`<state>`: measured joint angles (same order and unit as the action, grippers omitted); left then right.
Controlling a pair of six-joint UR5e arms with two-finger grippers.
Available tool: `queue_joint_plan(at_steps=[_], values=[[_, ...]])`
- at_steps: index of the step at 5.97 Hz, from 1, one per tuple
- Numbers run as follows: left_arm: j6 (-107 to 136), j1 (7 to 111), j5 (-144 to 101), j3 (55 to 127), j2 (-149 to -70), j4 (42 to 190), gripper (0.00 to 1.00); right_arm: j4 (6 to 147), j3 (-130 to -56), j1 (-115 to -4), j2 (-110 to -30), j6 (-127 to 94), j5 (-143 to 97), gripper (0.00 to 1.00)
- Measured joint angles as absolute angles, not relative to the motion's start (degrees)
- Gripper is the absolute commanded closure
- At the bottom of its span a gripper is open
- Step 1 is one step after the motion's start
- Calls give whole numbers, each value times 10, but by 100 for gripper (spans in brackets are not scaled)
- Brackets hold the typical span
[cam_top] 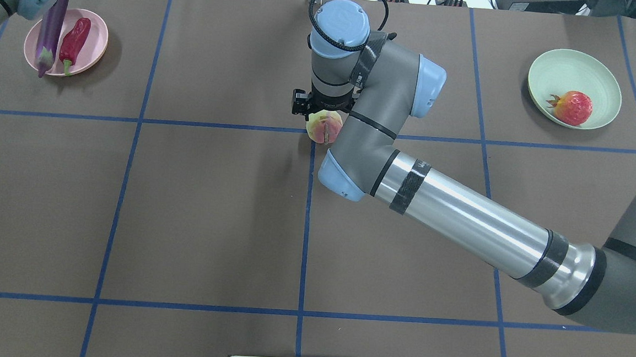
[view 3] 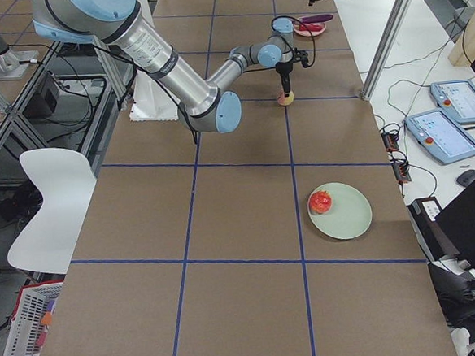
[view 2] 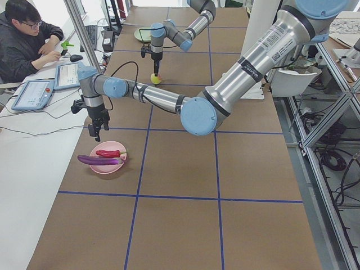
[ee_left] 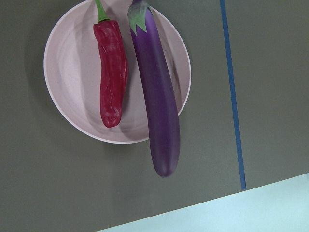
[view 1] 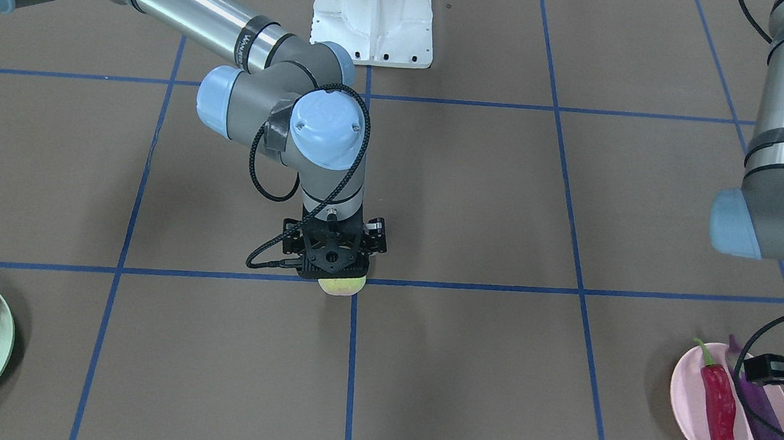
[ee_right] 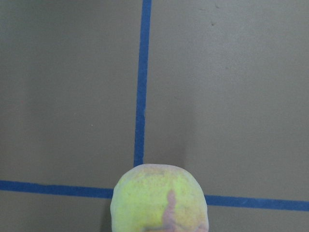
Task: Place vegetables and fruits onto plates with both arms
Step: 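Release chili on pink plate while right gripper grasps the peach, then carry the peach to the green plate with the right gripper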
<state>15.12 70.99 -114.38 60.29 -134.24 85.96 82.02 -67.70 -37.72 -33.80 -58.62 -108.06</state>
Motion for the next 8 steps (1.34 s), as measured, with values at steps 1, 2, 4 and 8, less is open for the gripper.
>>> queue_joint_plan(at_steps=[1, 2, 4, 8], values=[[151, 710, -1144, 603, -1342, 860, 0, 799, -661, -374, -337, -584, -1074, 0], [151, 710, -1144, 603, -1342, 860, 0, 782, -648, -373, -337, -583, -1072, 0], [151, 716, -1144, 610, -1343, 848, 0, 775, -638, -364, -339, -580, -1069, 0], [151, 723, -1149, 825, -1286, 692, 0, 765, -639, -359, -338, -586, -1063, 100]])
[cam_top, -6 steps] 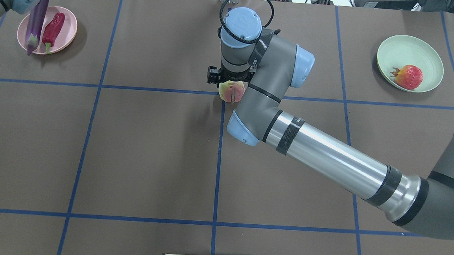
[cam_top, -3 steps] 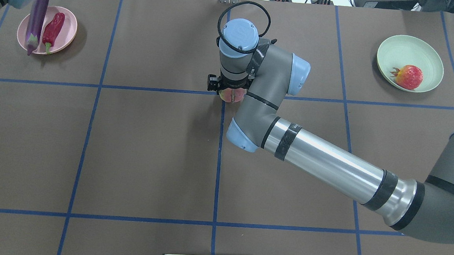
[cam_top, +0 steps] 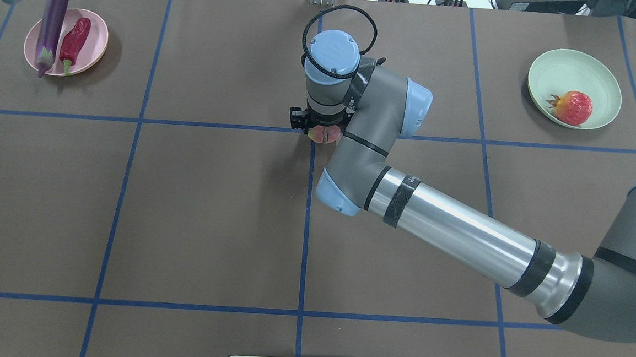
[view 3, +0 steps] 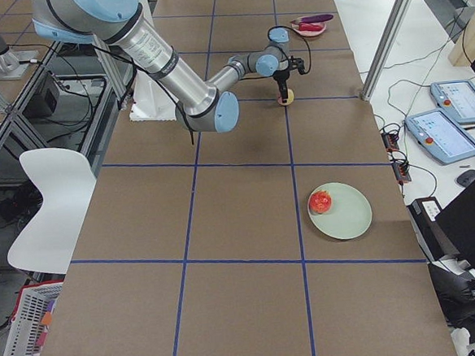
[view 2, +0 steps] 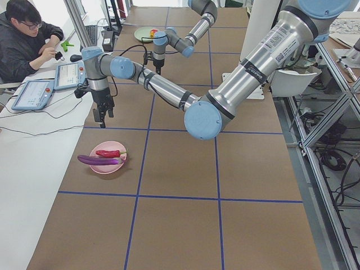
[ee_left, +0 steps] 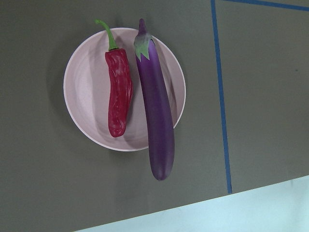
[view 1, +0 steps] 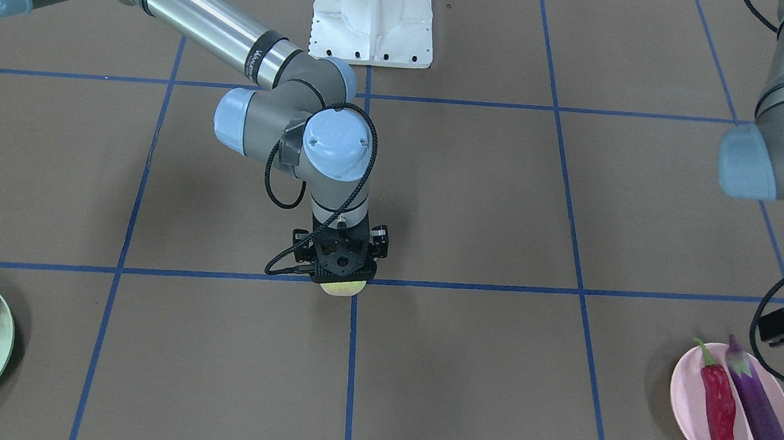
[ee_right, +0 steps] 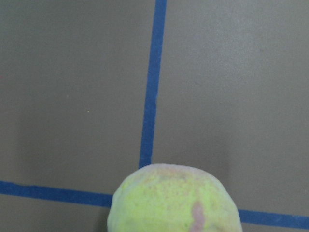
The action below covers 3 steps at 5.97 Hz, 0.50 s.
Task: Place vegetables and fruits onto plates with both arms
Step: 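Carry the peach to the green plate with the right gripper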
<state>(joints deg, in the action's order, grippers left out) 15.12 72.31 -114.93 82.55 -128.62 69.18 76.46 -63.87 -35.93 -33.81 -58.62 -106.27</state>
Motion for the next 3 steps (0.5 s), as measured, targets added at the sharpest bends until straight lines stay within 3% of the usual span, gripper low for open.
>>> queue_joint_plan(at_steps=[3], values=[[156, 723, -1234, 1065, -1127, 653, 0, 783, -687, -413, -342, -586, -1116, 100]])
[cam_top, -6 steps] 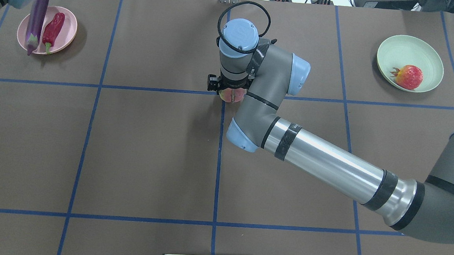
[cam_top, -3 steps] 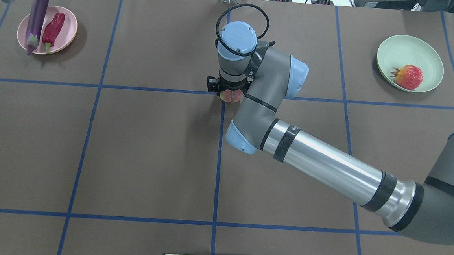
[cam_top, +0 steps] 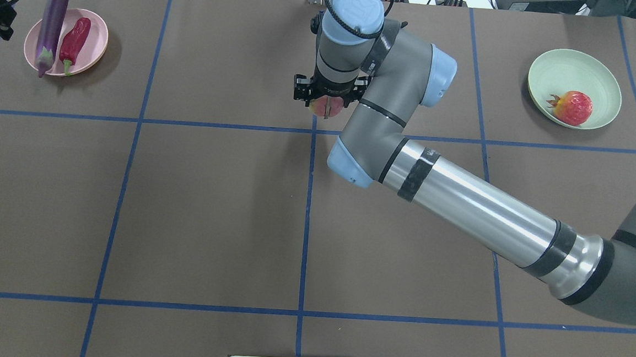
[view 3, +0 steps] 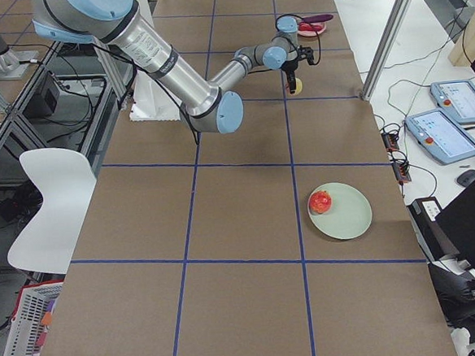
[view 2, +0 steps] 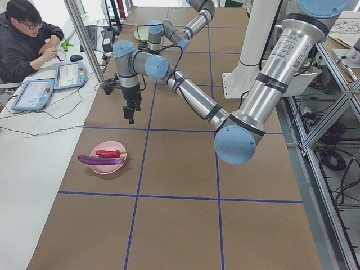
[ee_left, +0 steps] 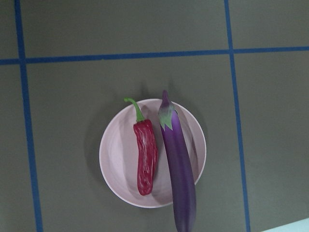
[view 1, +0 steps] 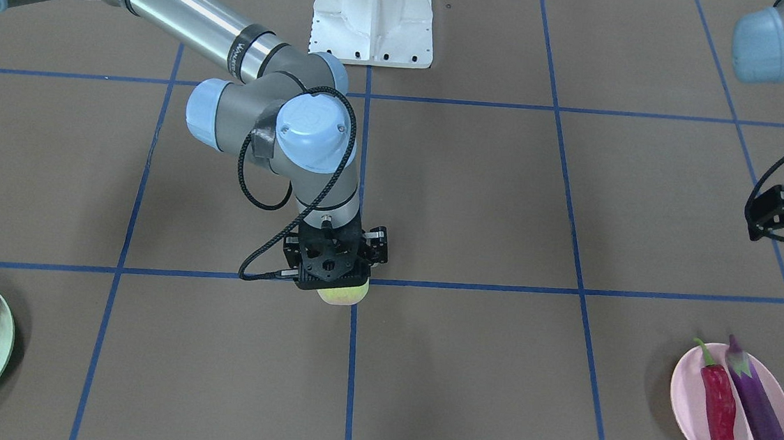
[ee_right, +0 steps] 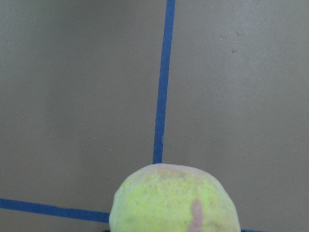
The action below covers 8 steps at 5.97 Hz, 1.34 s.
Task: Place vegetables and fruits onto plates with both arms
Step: 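Carry the peach to the green plate with the right gripper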
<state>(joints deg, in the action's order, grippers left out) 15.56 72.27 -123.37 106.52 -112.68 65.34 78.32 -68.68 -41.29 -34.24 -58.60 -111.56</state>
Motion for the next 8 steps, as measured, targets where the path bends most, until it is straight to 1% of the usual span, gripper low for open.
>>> queue_joint_plan(at_steps=[1, 2, 4, 6, 8], values=[[158, 723, -1241, 1101, -1095, 655, 0, 810, -707, -440, -348, -581, -1138, 100], [158, 724, -1243, 1120, -1082, 657, 0, 826, -728, -474, -367, -560, -1162, 100], [154, 729, -1240, 1120, -1068, 659, 0, 835, -753, -559, -424, -439, -1200, 100], [149, 741, -1241, 1116, -1059, 659, 0, 834, -738, -640, -474, -282, -1229, 100], [111, 750, -1241, 1113, -1056, 659, 0, 822, -687, -699, -496, -174, -1233, 100]])
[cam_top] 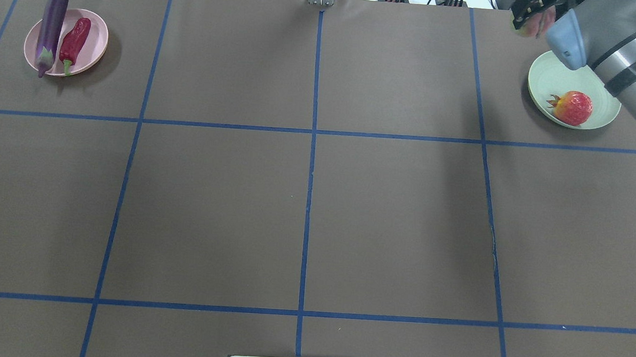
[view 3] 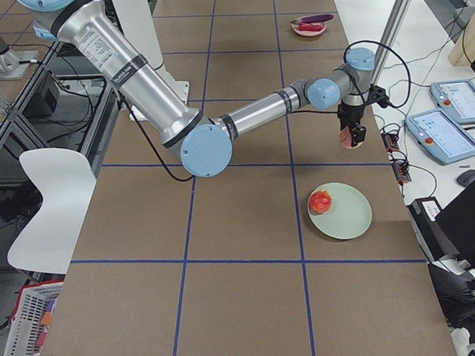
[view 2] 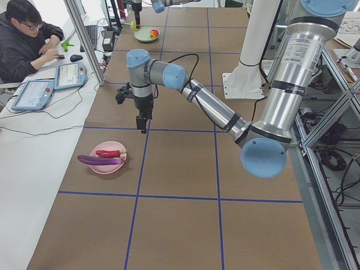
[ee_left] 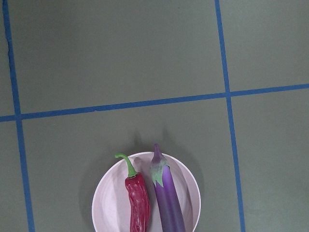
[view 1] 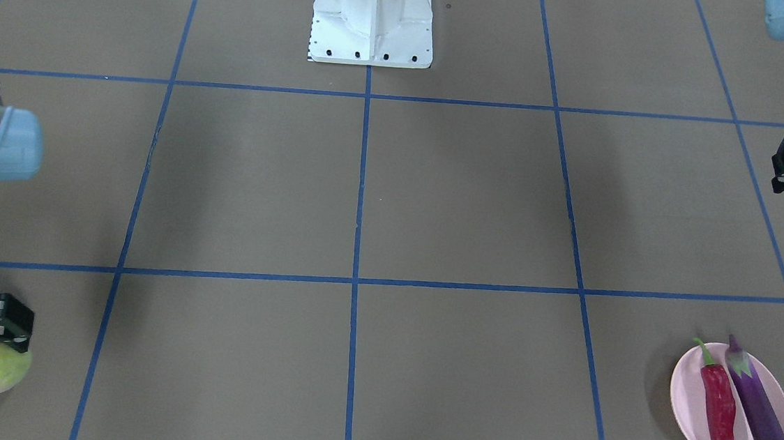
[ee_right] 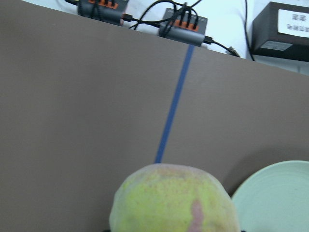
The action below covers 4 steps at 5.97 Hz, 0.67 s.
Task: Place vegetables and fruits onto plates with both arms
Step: 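Carry the peach to the green plate with the right gripper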
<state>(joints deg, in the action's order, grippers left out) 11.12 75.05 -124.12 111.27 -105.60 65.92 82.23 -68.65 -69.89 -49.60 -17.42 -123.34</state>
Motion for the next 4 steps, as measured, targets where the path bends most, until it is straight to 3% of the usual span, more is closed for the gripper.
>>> queue_joint_plan(at_steps=[4], values=[[96, 756, -1240, 1114, -1054, 659, 0, 670, -531, -721, -532, -155, -1184, 100]])
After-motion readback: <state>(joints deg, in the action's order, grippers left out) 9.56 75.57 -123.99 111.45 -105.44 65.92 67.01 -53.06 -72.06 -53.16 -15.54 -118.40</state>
